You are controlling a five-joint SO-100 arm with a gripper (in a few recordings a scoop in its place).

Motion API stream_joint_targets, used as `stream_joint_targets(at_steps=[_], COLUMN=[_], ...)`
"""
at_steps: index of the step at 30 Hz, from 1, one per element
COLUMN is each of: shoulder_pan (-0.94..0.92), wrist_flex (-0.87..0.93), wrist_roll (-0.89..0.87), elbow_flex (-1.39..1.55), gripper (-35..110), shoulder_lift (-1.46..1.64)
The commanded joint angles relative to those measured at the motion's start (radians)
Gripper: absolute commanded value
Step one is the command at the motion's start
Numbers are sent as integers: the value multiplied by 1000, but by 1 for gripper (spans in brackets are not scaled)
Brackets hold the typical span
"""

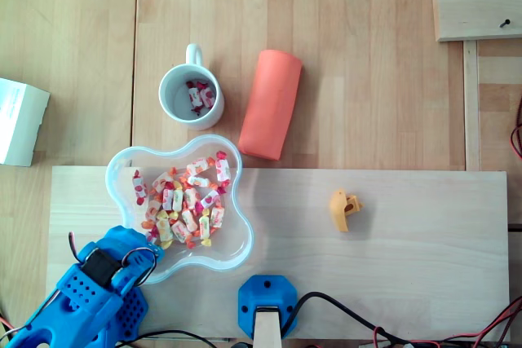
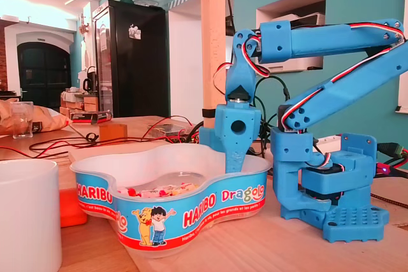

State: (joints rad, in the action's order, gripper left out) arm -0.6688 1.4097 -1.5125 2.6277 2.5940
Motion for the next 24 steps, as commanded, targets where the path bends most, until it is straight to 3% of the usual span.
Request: stream_joint_targets(at_steps=[1, 16, 24], shoulder_pan=[-9, -6, 86], wrist_flex=[12, -5, -5], wrist_roll=[-15, -28, -64], elbow_flex=[-3, 35, 25], gripper=[15, 15, 15], shoulder_lift=[11, 25, 26])
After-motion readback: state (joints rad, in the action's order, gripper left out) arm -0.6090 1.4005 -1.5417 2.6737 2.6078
